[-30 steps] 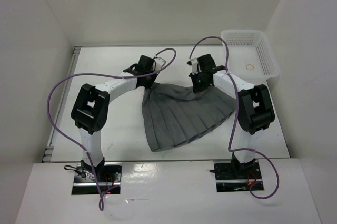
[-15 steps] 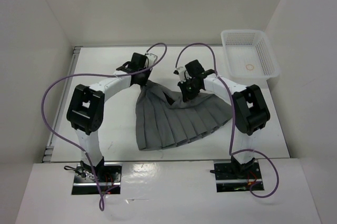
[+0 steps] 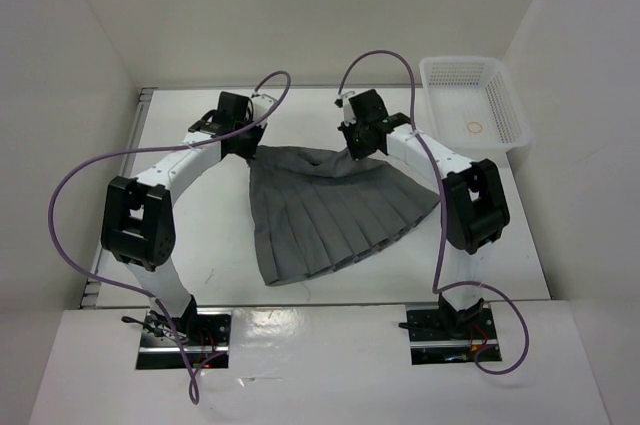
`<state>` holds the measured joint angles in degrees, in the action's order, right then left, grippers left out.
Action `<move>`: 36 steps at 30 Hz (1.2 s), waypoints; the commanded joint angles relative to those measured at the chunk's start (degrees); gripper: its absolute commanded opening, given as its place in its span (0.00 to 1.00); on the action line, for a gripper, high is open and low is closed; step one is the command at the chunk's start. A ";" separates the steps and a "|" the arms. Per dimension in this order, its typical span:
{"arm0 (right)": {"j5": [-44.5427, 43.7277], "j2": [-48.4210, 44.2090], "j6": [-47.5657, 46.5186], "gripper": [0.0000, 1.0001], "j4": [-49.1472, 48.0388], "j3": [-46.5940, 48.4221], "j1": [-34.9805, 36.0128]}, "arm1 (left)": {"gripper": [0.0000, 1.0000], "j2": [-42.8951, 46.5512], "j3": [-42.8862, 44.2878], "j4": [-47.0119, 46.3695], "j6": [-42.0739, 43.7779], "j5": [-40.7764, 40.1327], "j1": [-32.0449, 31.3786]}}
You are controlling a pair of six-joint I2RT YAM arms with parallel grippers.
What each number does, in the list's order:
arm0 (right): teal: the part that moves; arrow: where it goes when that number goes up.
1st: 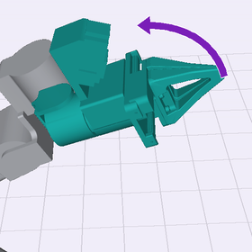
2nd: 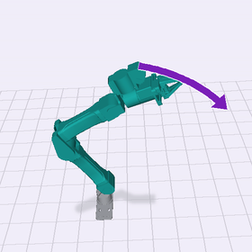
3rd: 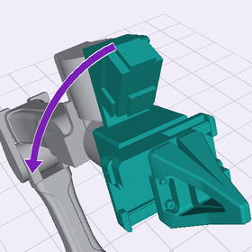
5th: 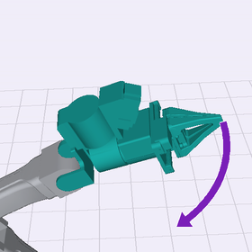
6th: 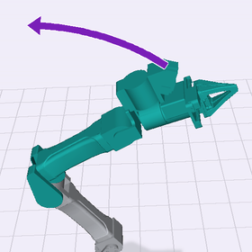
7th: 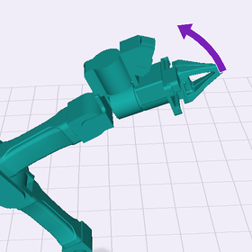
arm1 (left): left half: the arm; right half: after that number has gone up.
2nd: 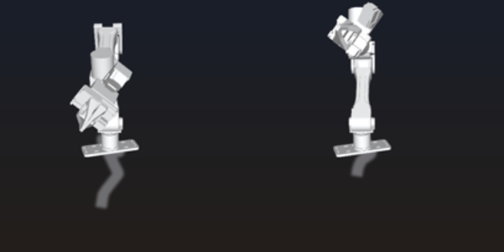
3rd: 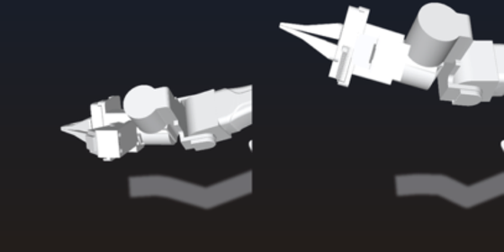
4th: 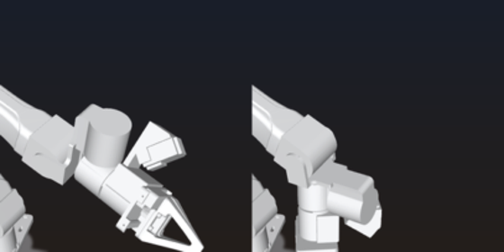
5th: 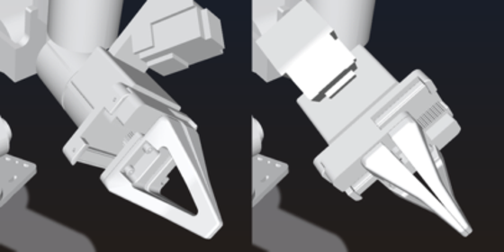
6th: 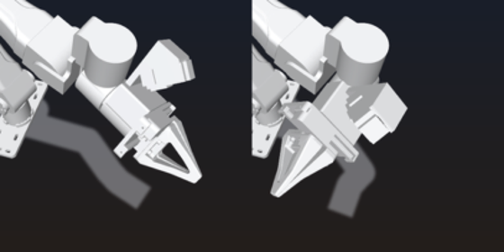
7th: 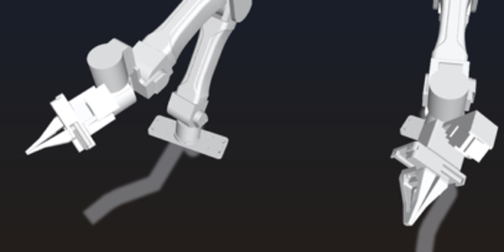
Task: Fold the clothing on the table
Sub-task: Fold the skirt
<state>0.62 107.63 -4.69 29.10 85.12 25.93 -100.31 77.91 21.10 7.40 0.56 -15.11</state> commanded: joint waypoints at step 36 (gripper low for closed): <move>-16.44 -3.92 7.85 0.00 -9.68 -10.32 -6.25 | 0.00 -5.85 6.90 -2.38 3.42 2.96 -2.29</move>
<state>-13.15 107.63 2.11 20.64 76.18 20.08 -105.12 81.08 20.51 9.37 5.54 -18.20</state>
